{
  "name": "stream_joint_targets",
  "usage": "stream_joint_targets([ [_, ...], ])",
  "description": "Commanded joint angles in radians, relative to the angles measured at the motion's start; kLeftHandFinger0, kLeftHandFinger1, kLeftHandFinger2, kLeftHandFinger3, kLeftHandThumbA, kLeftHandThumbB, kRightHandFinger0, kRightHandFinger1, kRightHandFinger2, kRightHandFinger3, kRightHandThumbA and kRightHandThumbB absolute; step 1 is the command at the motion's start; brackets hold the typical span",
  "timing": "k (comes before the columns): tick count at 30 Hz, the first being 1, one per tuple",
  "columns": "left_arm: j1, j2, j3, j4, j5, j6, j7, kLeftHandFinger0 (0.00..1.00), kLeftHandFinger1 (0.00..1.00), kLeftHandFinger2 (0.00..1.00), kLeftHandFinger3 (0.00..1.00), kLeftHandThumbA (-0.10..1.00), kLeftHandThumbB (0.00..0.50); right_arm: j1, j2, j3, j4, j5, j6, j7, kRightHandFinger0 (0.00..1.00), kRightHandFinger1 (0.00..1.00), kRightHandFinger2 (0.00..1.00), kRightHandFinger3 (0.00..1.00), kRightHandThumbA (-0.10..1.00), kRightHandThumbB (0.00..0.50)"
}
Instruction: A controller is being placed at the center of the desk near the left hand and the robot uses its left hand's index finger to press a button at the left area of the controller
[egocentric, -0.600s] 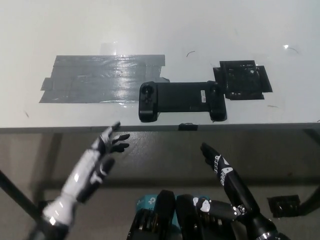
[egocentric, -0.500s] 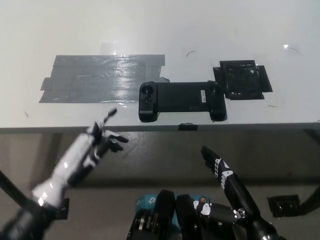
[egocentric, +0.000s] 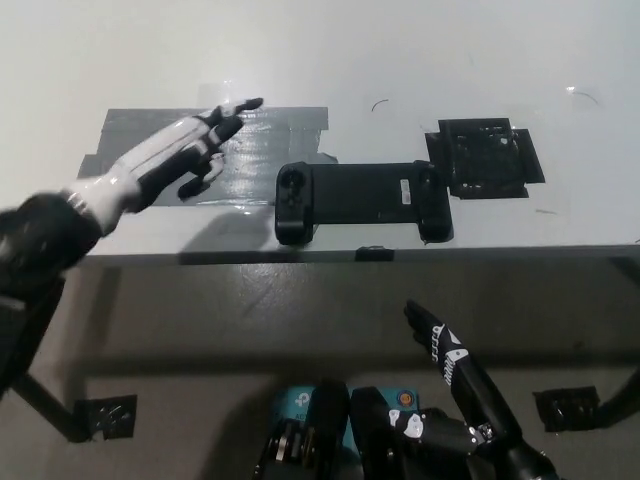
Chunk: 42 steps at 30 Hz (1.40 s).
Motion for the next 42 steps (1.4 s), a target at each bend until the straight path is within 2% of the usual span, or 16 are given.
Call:
stream_joint_targets([
  [1,-0.326,0.058,-0.153,0.297,-0.114,0.276,-0.44,0.05,0.0,0.0,1.0,1.0,0.413,-0.005,-0.002,0.014,-0.063,-0.006,-0.042,0.027,1.0,1.0,1.0,1.0,0.84,0.221],
  [2,-0.335,0.051,-0.168,0.319,-0.114,0.276,-0.438,0.0,0.0,0.0,1.0,1.0,0.413,-0.006,-0.001,0.014,-0.064,-0.006,-0.039,0.027,1.0,1.0,1.0,1.0,0.84,0.219],
  [3,-0.342,0.045,-0.177,0.338,-0.115,0.276,-0.444,0.0,0.0,0.0,1.0,1.0,0.393,-0.007,-0.001,0.016,-0.065,-0.008,-0.039,0.027,1.0,1.0,1.0,1.0,0.83,0.217],
  [6,-0.358,0.029,-0.197,0.381,-0.103,0.276,-0.45,0.0,0.0,0.03,1.0,1.0,0.407,-0.01,0.0,0.016,-0.071,-0.007,-0.03,0.027,1.0,1.0,1.0,1.0,0.82,0.213],
  [8,-0.362,0.022,-0.207,0.399,-0.095,0.276,-0.453,0.0,0.0,0.14,1.0,1.0,0.405,-0.012,-0.002,0.016,-0.076,-0.007,-0.026,0.028,1.0,1.0,1.0,1.0,0.82,0.215],
  [10,-0.363,0.016,-0.218,0.418,-0.093,0.276,-0.456,0.0,0.02,0.3,1.0,1.0,0.413,-0.016,-0.003,0.016,-0.081,-0.008,-0.018,0.029,1.0,1.0,1.0,1.0,0.83,0.23],
  [12,-0.358,0.017,-0.237,0.434,-0.112,0.276,-0.453,0.0,0.0,0.32,1.0,1.0,0.42,-0.017,-0.006,0.017,-0.085,-0.012,-0.017,0.031,1.0,1.0,1.0,1.0,0.83,0.227],
  [15,-0.343,0.026,-0.245,0.424,-0.1,0.276,-0.449,0.0,0.0,0.35,1.0,1.0,0.402,-0.023,-0.012,0.02,-0.084,-0.023,-0.021,0.033,1.0,1.0,1.0,1.0,0.83,0.225],
  [22,-0.334,0.031,-0.256,0.412,-0.05,0.276,-0.453,0.0,0.09,0.45,1.0,1.0,0.422,-0.03,-0.014,0.015,-0.078,-0.035,-0.029,0.033,1.0,1.0,1.0,1.0,0.83,0.238],
  [26,-0.335,0.025,-0.255,0.417,-0.05,0.276,-0.456,0.0,0.07,0.41,1.0,1.0,0.435,-0.03,-0.011,0.016,-0.075,-0.038,-0.031,0.033,1.0,1.0,1.0,1.0,0.82,0.229],
  [34,-0.335,0.016,-0.248,0.418,-0.051,0.276,-0.451,0.0,0.1,0.42,1.0,1.0,0.435,-0.033,-0.011,0.016,-0.08,-0.043,-0.024,0.038,1.0,1.0,1.0,1.0,0.81,0.235],
  [39,-0.34,0.012,-0.244,0.433,-0.052,0.276,-0.449,0.0,0.08,0.39,1.0,1.0,0.44,-0.034,-0.012,0.016,-0.08,-0.045,-0.027,0.042,1.0,1.0,1.0,1.0,0.81,0.229],
  [42,-0.341,0.007,-0.232,0.442,-0.045,0.276,-0.434,0.0,0.03,0.33,1.0,1.0,0.443,-0.035,-0.011,0.014,-0.078,-0.043,-0.028,0.043,1.0,1.0,1.0,1.0,0.8,0.231],
])
